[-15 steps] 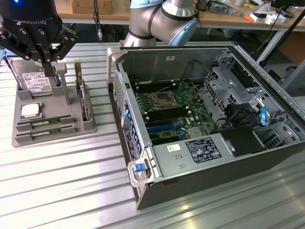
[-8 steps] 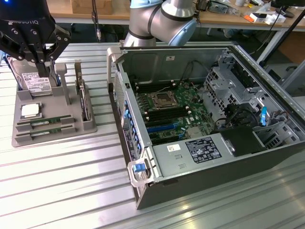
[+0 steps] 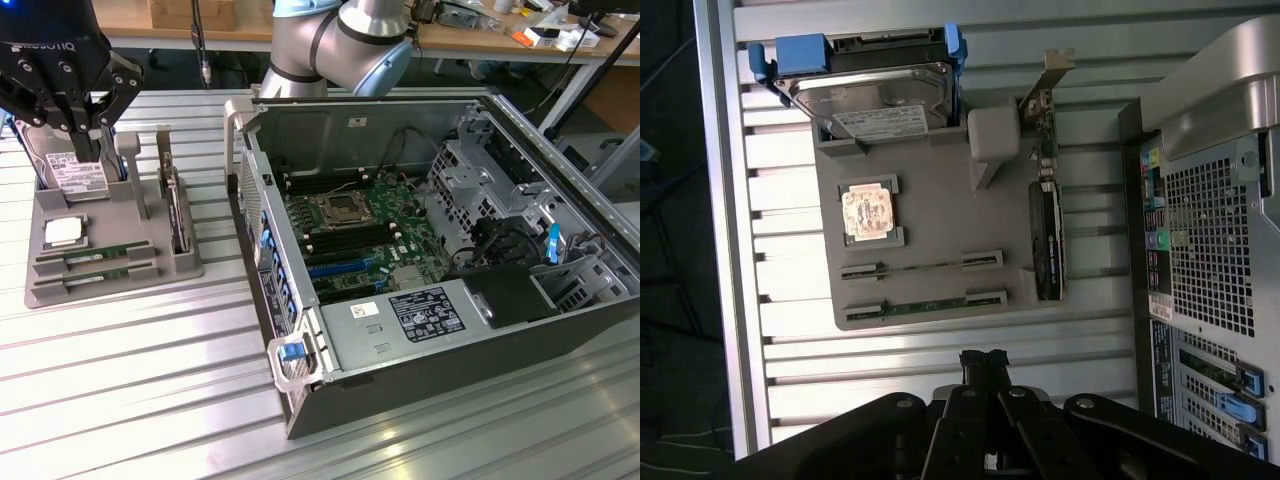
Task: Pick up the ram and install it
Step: 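Pick up the ram and move it above insertion slot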
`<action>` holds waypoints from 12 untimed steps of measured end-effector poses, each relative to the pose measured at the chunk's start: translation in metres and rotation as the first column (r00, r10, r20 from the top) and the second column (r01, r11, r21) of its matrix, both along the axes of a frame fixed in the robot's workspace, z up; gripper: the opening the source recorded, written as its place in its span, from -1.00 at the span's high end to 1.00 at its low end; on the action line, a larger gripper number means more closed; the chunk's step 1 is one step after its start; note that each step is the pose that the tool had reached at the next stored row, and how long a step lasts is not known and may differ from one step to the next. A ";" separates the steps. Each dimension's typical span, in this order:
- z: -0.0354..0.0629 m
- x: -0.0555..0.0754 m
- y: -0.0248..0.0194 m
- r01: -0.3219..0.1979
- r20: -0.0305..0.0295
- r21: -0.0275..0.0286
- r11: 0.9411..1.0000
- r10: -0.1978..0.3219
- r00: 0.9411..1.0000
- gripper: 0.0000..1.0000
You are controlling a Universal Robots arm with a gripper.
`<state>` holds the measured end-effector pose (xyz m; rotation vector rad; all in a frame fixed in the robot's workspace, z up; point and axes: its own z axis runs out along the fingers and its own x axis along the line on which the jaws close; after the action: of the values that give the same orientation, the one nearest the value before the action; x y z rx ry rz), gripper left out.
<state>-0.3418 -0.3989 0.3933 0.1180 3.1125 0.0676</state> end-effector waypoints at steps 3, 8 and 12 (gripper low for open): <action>0.0000 0.000 0.0000 0.000 0.000 0.000 1.000 0.000 1.000 0.79; 0.0000 0.000 0.0000 -0.010 0.000 0.000 1.000 0.010 1.000 0.79; -0.0010 0.000 0.0000 -0.158 0.000 0.000 0.988 0.158 0.988 0.79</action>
<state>-0.3418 -0.3989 0.3923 -0.1286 3.1156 0.0706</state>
